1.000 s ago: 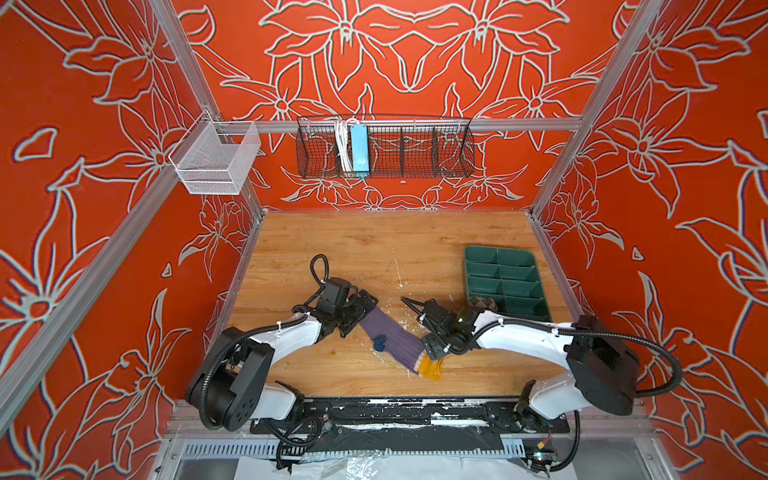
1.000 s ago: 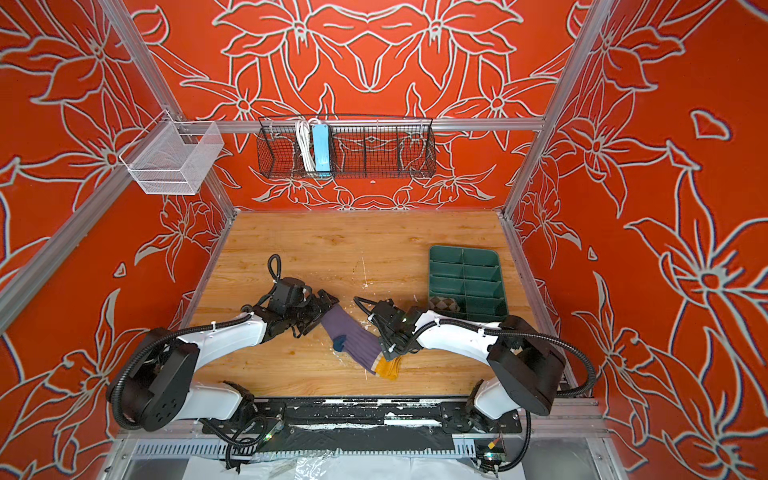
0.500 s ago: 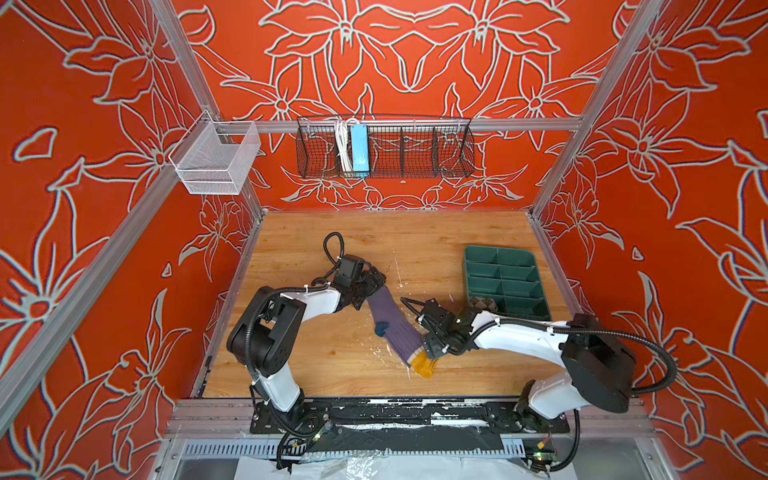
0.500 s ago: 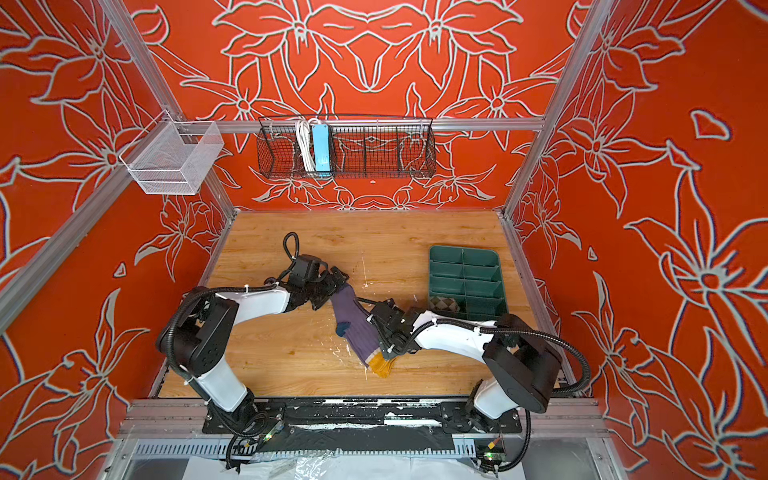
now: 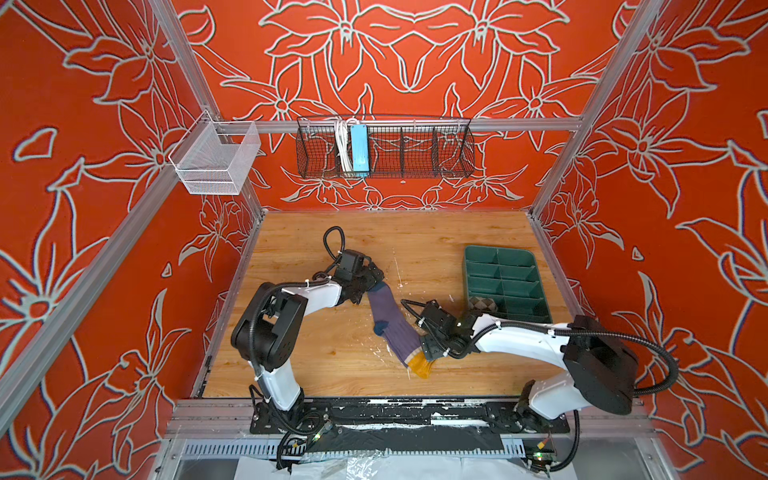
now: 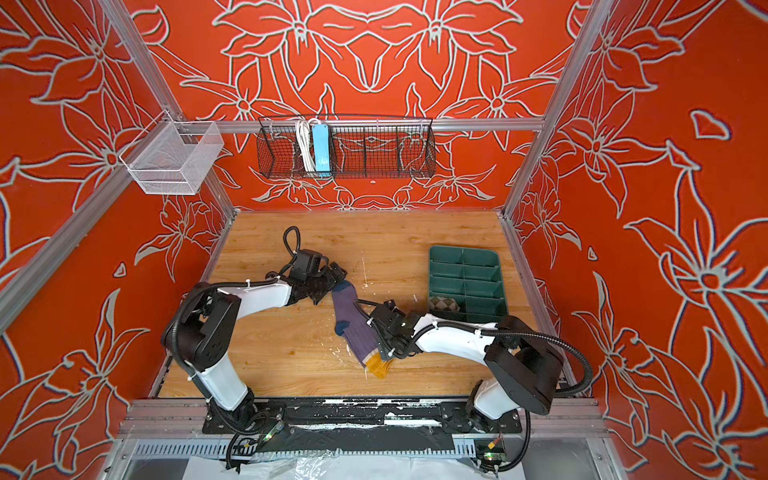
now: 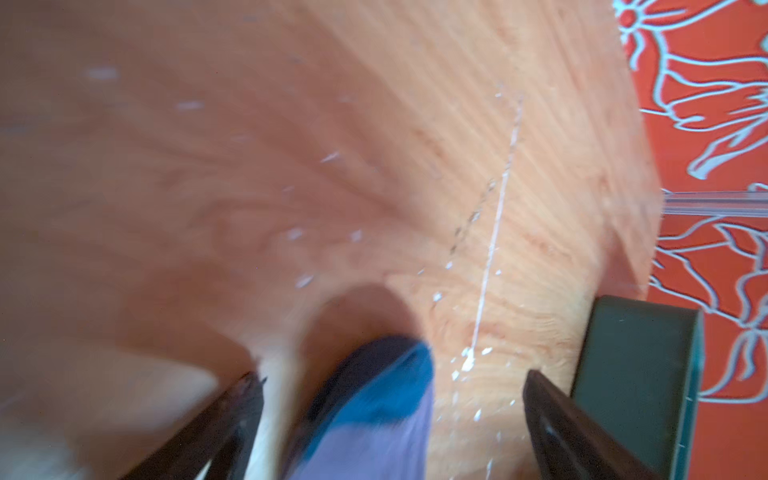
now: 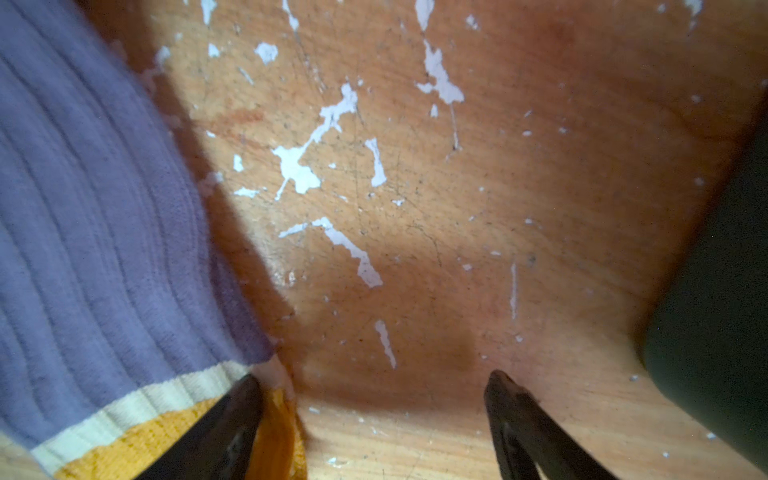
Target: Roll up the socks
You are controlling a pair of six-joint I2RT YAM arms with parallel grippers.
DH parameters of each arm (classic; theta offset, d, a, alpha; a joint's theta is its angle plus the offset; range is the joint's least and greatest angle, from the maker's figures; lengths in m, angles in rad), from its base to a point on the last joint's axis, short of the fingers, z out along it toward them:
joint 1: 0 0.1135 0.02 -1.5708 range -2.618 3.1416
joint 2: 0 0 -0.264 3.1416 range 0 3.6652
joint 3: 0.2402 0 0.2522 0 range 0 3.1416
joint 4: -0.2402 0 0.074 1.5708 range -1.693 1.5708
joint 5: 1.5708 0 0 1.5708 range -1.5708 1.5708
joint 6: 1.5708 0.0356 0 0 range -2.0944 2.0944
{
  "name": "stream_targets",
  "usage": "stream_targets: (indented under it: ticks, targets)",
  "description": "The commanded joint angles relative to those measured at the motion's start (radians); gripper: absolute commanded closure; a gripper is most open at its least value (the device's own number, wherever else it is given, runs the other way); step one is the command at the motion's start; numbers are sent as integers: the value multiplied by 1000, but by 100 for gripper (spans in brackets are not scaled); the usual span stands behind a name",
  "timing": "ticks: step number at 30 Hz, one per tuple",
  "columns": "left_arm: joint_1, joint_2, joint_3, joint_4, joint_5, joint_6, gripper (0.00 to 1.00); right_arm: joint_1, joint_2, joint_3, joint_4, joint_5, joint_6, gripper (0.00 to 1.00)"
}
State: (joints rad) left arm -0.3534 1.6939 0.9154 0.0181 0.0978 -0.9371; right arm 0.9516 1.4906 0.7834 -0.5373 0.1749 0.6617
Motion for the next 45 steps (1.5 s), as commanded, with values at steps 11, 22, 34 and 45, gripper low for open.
stream_targets:
  ticks: [11,22,34,45]
  targets:
    - [-193,-119,3,-144,59,49,4,12,-90,-36,155,-37,-4,14]
    - [-205,150,5,-6,106,-85,5,67,-182,-111,133,-14,-37,16]
    - [-123,398,317,-68,147,152,5,108,-343,-147,195,49,-68,14]
    - [-107,134,416,-224,239,379,2,40,-439,-54,172,-42,-337,18]
